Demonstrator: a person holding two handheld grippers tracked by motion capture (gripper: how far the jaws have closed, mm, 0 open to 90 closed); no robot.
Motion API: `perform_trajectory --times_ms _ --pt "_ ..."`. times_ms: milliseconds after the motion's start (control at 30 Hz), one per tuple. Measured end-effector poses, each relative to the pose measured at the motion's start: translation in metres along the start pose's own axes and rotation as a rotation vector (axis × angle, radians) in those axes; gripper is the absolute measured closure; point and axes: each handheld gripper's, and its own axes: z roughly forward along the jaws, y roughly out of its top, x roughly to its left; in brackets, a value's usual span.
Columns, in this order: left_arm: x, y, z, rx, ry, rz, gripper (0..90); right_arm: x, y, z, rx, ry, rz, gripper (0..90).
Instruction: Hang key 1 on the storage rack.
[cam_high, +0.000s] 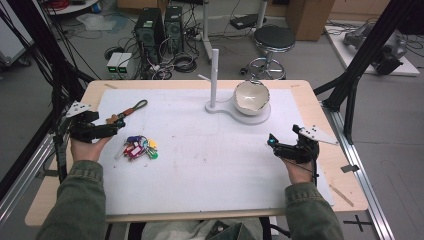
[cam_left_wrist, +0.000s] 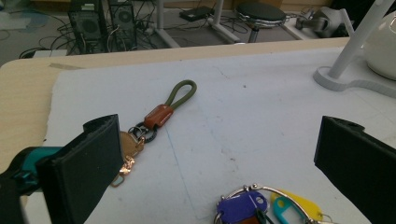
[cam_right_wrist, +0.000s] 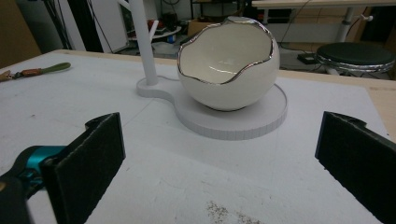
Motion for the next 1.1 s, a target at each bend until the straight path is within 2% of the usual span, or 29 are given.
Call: perform_trajectory --times_ms 100,300,500,733,967,1033,1100 --pt "-0.002 0.005 0.004 0.009 -0.018 -0.005 1.7 0.0 0.0 0.0 0.0 0.0 0.0 0.6" --pt "-0.001 0.01 0.015 0.042 -0.015 0.003 1.7 0.0 0.0 0.0 0.0 0.001 0.007 0.6" --pt "0.004 0.017 0.023 0.036 -0.034 -0.028 1.7 -0.001 0.0 0.0 0.001 0.001 0.008 0.6" --pt "0.01 0.02 0.03 0.054 -0.017 -0.019 1.6 -0.001 0.0 0.0 -0.002 0.0 0.009 0.6" --pt "0.014 0.027 0.043 0.091 -0.029 -0.014 1.7 -0.001 0.0 0.0 0.002 0.003 0.013 0.6" --pt "0.013 0.029 0.046 0.071 -0.03 -0.02 1.6 -0.001 0.0 0.0 0.001 0.003 0.01 0.6" --pt "0.015 0.028 0.049 0.074 -0.032 -0.028 1.7 -0.001 0.0 0.0 0.002 0.003 0.011 0.6"
